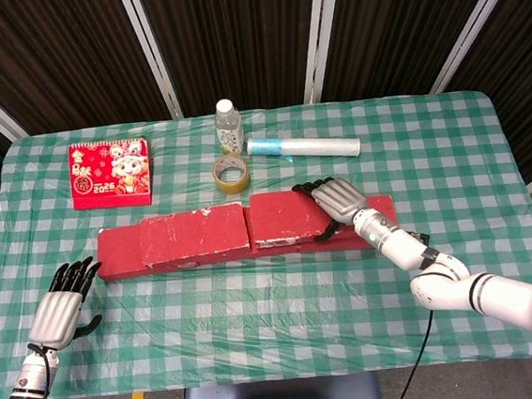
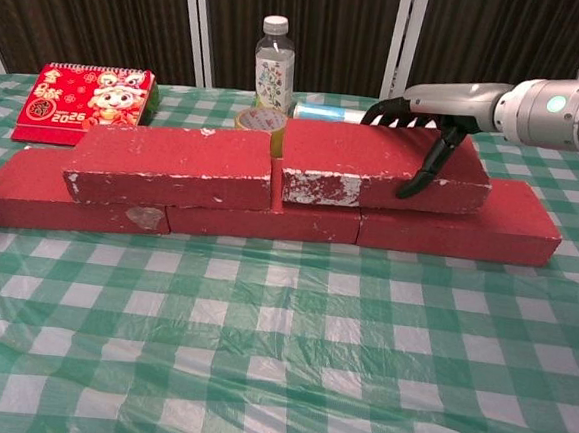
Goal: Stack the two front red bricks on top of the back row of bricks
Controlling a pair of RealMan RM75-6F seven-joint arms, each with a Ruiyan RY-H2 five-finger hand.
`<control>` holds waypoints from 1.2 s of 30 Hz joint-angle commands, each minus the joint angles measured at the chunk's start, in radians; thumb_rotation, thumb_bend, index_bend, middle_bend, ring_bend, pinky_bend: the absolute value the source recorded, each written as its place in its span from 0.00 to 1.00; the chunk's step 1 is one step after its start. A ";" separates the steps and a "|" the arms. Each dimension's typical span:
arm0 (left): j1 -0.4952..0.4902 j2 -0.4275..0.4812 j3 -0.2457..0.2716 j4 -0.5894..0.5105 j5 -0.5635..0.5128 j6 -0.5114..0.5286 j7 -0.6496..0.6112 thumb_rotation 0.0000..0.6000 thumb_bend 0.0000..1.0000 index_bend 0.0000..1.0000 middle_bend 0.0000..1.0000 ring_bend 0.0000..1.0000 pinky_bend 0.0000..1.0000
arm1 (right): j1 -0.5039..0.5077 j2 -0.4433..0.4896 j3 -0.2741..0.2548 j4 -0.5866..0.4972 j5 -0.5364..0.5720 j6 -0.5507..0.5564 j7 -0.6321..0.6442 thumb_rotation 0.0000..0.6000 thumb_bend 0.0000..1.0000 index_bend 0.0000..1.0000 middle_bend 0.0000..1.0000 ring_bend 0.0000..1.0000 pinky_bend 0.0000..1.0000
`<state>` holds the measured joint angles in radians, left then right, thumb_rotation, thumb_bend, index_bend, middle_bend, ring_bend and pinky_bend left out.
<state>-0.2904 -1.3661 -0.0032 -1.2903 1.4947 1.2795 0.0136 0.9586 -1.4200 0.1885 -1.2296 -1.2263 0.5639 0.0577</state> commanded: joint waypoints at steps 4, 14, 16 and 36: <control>0.000 0.001 0.001 -0.002 0.003 -0.001 -0.002 1.00 0.25 0.00 0.00 0.00 0.03 | 0.004 -0.008 -0.002 -0.006 0.033 0.006 -0.033 1.00 0.18 0.34 0.38 0.26 0.48; -0.001 0.003 0.002 -0.005 0.001 -0.009 -0.002 1.00 0.25 0.00 0.00 0.00 0.03 | 0.009 -0.013 -0.008 -0.016 0.077 0.009 -0.072 1.00 0.18 0.23 0.30 0.18 0.44; 0.001 0.003 -0.001 -0.008 -0.008 -0.011 0.006 1.00 0.25 0.00 0.00 0.00 0.03 | 0.010 -0.014 -0.009 -0.018 0.084 0.010 -0.079 1.00 0.18 0.22 0.30 0.17 0.44; -0.001 0.007 0.003 -0.019 -0.003 -0.021 0.005 1.00 0.26 0.00 0.00 0.00 0.03 | 0.019 -0.004 -0.018 -0.048 0.149 0.012 -0.133 1.00 0.16 0.14 0.24 0.13 0.44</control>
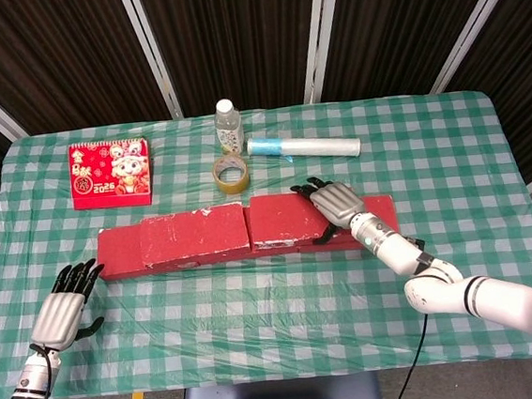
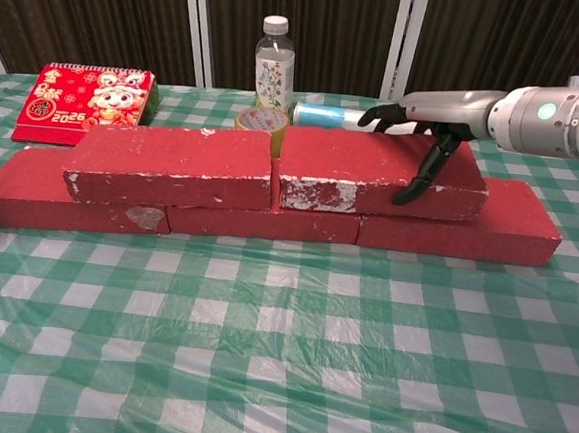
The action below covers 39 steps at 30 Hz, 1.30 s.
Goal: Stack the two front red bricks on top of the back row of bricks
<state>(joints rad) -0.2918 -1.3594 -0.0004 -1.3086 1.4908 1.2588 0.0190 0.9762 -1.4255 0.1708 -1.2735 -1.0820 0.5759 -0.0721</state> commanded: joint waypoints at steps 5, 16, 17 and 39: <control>0.000 0.001 0.000 -0.002 0.000 0.000 0.000 1.00 0.26 0.00 0.00 0.00 0.03 | 0.002 0.002 -0.002 -0.007 0.011 0.001 -0.006 1.00 0.13 0.13 0.23 0.13 0.44; -0.001 0.000 -0.001 -0.001 -0.002 -0.004 0.000 1.00 0.26 0.00 0.00 0.00 0.03 | 0.006 0.001 -0.008 -0.008 0.013 -0.005 -0.007 1.00 0.12 0.09 0.21 0.11 0.41; -0.001 0.000 -0.001 -0.001 -0.002 -0.004 0.000 1.00 0.26 0.00 0.00 0.00 0.03 | 0.007 0.001 -0.008 -0.007 0.015 -0.007 -0.008 1.00 0.12 0.08 0.20 0.10 0.39; 0.002 0.004 0.003 -0.006 0.013 0.011 -0.008 1.00 0.25 0.00 0.00 0.00 0.03 | -0.021 0.073 -0.001 -0.104 0.007 0.037 0.018 1.00 0.04 0.00 0.04 0.00 0.20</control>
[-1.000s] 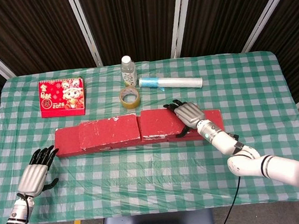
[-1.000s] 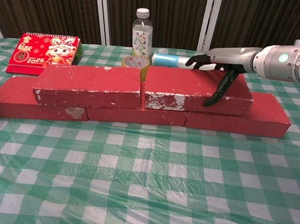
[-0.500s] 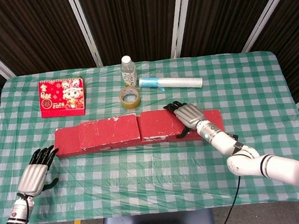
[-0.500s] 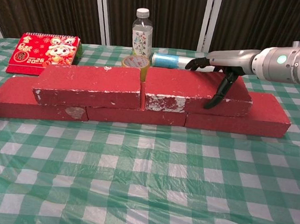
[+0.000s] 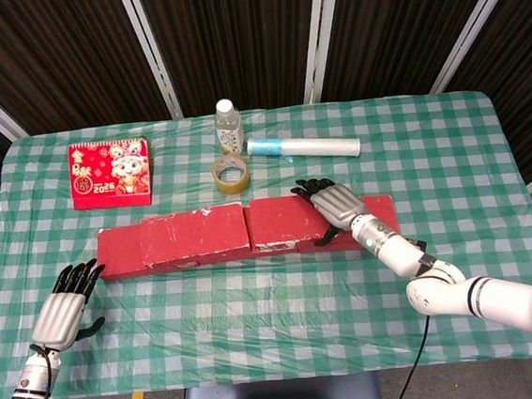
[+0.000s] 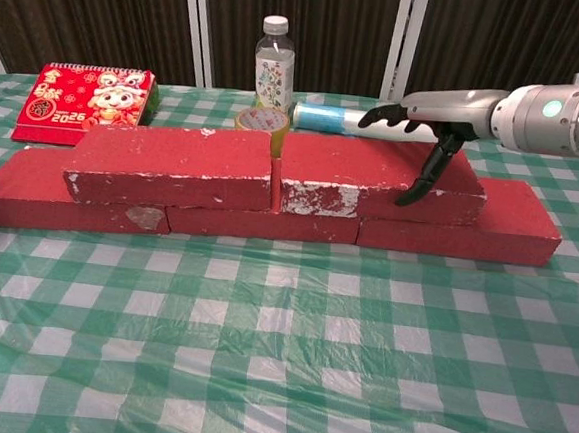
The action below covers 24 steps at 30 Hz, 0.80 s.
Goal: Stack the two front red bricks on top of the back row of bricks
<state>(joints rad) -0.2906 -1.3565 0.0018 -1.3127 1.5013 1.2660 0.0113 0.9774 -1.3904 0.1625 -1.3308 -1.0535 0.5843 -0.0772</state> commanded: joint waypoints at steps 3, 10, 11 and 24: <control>0.004 0.004 0.002 -0.005 0.008 0.012 0.003 1.00 0.26 0.00 0.00 0.00 0.03 | -0.067 0.104 0.004 -0.109 -0.077 0.081 0.059 1.00 0.04 0.00 0.04 0.00 0.18; 0.008 0.004 0.006 -0.012 0.018 0.024 0.009 1.00 0.25 0.00 0.00 0.00 0.03 | -0.190 0.237 -0.036 -0.130 -0.199 0.205 0.155 0.98 0.04 0.22 0.03 0.00 0.15; 0.008 0.004 0.006 -0.013 0.019 0.024 0.010 1.00 0.25 0.00 0.00 0.00 0.03 | -0.203 0.245 -0.043 -0.120 -0.207 0.212 0.170 0.97 0.04 0.25 0.03 0.00 0.15; 0.003 -0.004 0.005 -0.009 0.015 0.013 0.017 1.00 0.26 0.00 0.00 0.00 0.03 | -0.247 0.178 -0.116 0.067 -0.289 0.145 0.299 0.95 0.04 0.39 0.03 0.00 0.13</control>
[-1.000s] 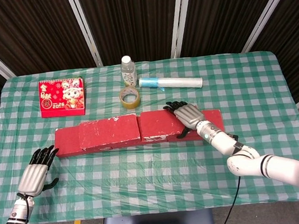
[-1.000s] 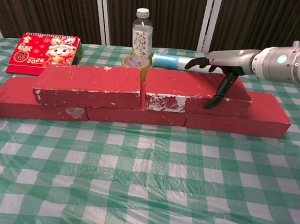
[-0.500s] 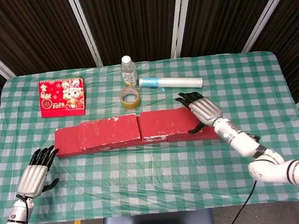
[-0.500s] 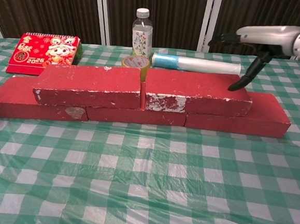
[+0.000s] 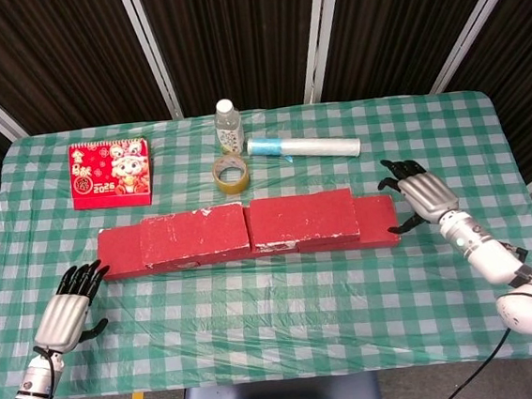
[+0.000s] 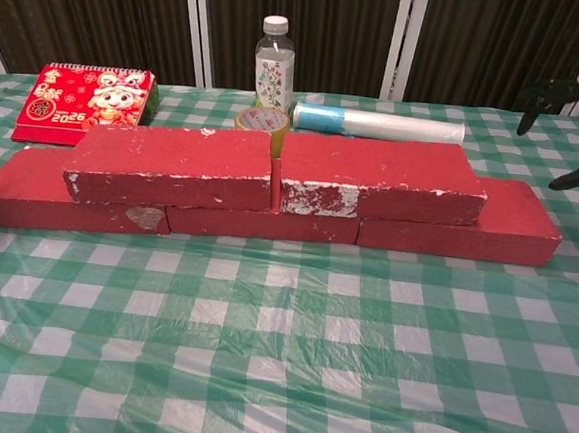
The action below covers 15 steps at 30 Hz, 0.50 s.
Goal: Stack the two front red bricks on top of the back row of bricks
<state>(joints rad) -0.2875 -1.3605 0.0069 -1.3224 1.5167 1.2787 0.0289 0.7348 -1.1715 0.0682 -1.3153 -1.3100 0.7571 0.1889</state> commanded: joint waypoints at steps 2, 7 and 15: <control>0.000 0.001 -0.001 0.001 0.000 0.001 -0.002 1.00 0.26 0.00 0.00 0.00 0.03 | -0.002 -0.059 -0.025 0.071 -0.041 -0.041 0.044 0.94 0.04 0.39 0.03 0.00 0.13; 0.000 0.003 -0.002 0.004 -0.003 -0.002 -0.010 1.00 0.26 0.00 0.00 0.00 0.03 | 0.008 -0.086 -0.025 0.088 -0.053 -0.066 0.064 0.94 0.04 0.39 0.03 0.00 0.13; -0.001 0.005 -0.002 0.006 -0.004 -0.003 -0.015 1.00 0.25 0.00 0.00 0.00 0.03 | 0.023 -0.105 -0.013 0.084 -0.063 -0.085 0.091 0.93 0.04 0.37 0.03 0.00 0.13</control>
<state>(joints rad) -0.2884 -1.3558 0.0046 -1.3168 1.5128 1.2750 0.0140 0.7566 -1.2755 0.0541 -1.2312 -1.3729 0.6731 0.2785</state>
